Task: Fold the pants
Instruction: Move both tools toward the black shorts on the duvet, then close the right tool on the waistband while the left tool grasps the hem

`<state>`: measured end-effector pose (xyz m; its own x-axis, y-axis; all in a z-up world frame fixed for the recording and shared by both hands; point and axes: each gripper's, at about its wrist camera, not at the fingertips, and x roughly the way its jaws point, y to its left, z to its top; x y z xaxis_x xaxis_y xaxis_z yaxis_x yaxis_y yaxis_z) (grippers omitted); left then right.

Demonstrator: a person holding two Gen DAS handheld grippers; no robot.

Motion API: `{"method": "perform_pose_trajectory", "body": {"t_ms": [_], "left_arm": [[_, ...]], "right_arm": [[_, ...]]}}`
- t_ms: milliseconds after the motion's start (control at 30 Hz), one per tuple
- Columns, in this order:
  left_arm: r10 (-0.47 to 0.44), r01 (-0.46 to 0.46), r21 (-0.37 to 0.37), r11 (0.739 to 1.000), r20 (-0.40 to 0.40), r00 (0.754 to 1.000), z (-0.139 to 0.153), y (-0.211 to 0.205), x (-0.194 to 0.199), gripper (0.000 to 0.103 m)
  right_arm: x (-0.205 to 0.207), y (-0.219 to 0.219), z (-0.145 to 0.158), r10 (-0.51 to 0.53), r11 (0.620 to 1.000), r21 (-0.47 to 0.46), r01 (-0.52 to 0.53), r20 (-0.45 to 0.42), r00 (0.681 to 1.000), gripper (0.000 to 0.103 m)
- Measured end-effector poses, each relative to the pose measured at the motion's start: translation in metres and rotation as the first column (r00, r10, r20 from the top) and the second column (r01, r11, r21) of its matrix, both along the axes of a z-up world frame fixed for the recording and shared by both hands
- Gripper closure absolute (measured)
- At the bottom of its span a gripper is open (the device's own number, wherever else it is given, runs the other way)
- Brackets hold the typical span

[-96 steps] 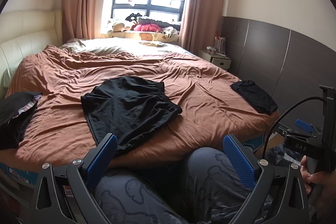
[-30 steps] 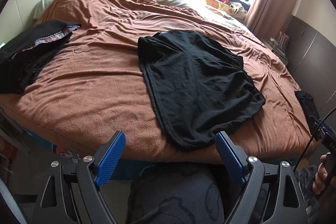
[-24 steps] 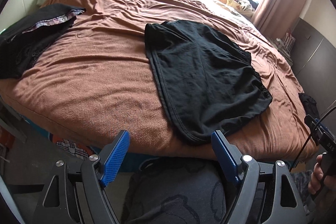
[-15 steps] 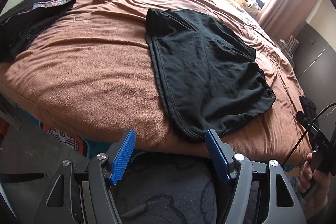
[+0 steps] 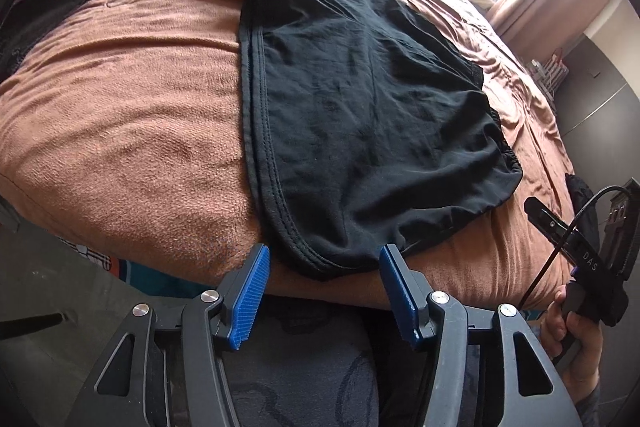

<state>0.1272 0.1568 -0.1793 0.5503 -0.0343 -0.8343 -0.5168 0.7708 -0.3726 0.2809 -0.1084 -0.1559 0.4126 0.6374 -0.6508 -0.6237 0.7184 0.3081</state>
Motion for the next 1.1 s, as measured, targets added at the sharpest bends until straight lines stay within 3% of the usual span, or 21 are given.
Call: {"method": "perform_pose_trajectory", "body": {"t_ms": [300,500,667,833,1067,1100], "left_arm": [[0.061,-0.056,-0.117,0.992,0.043,0.997,-0.01,0.012,0.009,0.044],[0.131,-0.111,-0.181,0.977,0.104,0.986,-0.011,0.021,0.006,0.053],[0.143,-0.118,-0.183,0.976,0.129,0.981,-0.012,0.022,-0.008,0.056],[0.13,-0.115,-0.115,0.987,0.128,0.983,-0.012,0.027,-0.001,0.056],[0.122,-0.105,-0.125,0.987,0.142,0.982,-0.016,0.033,0.008,0.056],[0.119,-0.1,-0.132,0.986,0.145,0.982,-0.016,0.032,0.005,0.056]], "right_arm": [[0.009,-0.004,-0.007,0.008,0.999,0.045,-0.005,-0.05,0.999,0.025],[0.017,-0.007,-0.011,-0.013,0.997,0.074,0.021,-0.096,0.995,0.031],[0.026,-0.007,-0.016,-0.027,0.995,0.094,0.041,-0.146,0.989,0.033],[0.035,-0.001,-0.016,-0.022,0.993,0.114,0.042,-0.169,0.985,0.038],[0.055,0.005,-0.015,-0.037,0.987,0.147,0.067,-0.202,0.979,0.04],[0.058,0.005,-0.016,-0.045,0.986,0.146,0.076,-0.208,0.977,0.046]]}}
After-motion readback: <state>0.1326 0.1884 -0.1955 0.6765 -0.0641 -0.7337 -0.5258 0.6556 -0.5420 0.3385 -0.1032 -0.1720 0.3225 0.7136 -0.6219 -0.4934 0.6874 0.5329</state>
